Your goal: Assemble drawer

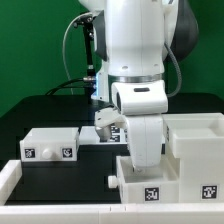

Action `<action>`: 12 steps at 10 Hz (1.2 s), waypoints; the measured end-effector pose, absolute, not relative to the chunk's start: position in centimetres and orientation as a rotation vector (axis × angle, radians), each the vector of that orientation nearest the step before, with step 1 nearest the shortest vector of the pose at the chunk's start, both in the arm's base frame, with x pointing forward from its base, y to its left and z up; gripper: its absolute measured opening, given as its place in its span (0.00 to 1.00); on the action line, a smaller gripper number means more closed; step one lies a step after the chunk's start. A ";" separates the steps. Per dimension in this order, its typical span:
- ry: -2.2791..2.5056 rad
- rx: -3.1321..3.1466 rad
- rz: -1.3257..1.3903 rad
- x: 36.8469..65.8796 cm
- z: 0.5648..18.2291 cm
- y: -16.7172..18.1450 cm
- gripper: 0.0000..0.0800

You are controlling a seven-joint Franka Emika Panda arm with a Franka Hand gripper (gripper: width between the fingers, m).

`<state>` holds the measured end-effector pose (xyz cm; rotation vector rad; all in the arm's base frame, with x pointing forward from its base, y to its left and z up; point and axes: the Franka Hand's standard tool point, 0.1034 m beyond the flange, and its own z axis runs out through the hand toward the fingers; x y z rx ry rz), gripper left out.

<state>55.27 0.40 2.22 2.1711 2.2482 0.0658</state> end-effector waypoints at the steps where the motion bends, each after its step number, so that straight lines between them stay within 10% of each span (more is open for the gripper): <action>1: 2.234 2.186 0.064 55.3 2.2 0.4 0.04; 12: 2.144 2.284 0.063 55.2 2.2 1.0 0.04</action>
Offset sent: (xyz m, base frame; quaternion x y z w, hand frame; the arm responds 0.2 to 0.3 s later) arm 0.0050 0.0132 -0.0006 0.0012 0.0003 0.0304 0.9995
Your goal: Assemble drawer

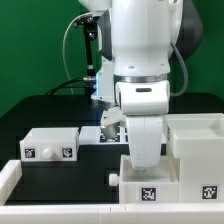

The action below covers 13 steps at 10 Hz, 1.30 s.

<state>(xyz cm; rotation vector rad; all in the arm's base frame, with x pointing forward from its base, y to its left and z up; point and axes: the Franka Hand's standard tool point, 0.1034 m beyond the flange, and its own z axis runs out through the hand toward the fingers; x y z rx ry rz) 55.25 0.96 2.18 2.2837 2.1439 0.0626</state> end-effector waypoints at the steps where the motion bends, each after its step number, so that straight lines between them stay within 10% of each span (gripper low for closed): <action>1: 2.149 2.281 0.062 55.1 2.1 1.0 0.04; 13: 2.165 2.248 0.078 55.5 2.9 0.7 0.04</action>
Offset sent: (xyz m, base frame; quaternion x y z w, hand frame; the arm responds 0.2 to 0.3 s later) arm 0.0005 0.0027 0.0001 -0.0183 -0.0012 -0.1024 0.9946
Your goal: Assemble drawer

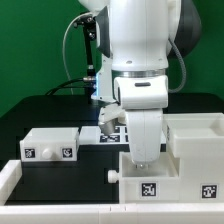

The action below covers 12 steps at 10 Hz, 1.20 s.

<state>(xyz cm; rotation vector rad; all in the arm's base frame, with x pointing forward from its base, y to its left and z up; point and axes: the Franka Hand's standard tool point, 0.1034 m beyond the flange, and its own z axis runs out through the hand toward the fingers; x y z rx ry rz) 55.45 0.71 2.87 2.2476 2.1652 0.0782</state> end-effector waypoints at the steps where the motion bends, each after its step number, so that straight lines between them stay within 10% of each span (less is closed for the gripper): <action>1: 2.166 2.250 0.075 55.4 2.7 0.9 0.04; 12: 2.201 2.212 0.075 54.6 2.0 0.5 0.04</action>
Offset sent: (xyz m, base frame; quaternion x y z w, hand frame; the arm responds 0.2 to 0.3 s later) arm -0.0020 -0.0037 -0.0042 -0.0471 -0.0108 -0.0375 0.9981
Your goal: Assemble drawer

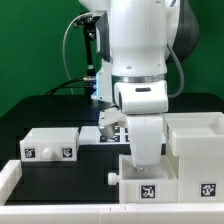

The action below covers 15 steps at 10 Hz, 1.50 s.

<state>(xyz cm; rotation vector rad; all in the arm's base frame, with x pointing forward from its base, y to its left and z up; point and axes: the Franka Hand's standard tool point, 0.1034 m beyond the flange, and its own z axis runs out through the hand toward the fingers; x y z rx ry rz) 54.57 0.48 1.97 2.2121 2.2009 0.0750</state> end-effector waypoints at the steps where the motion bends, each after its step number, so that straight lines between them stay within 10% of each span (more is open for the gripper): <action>1: 2.200 2.212 0.076 54.7 2.0 0.4 0.04; 15: 2.178 2.245 0.042 54.5 2.2 0.9 0.04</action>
Offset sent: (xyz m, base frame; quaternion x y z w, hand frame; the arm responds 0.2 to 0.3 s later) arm 0.0057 0.0200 0.0033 -0.0084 0.0018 -0.0376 0.9993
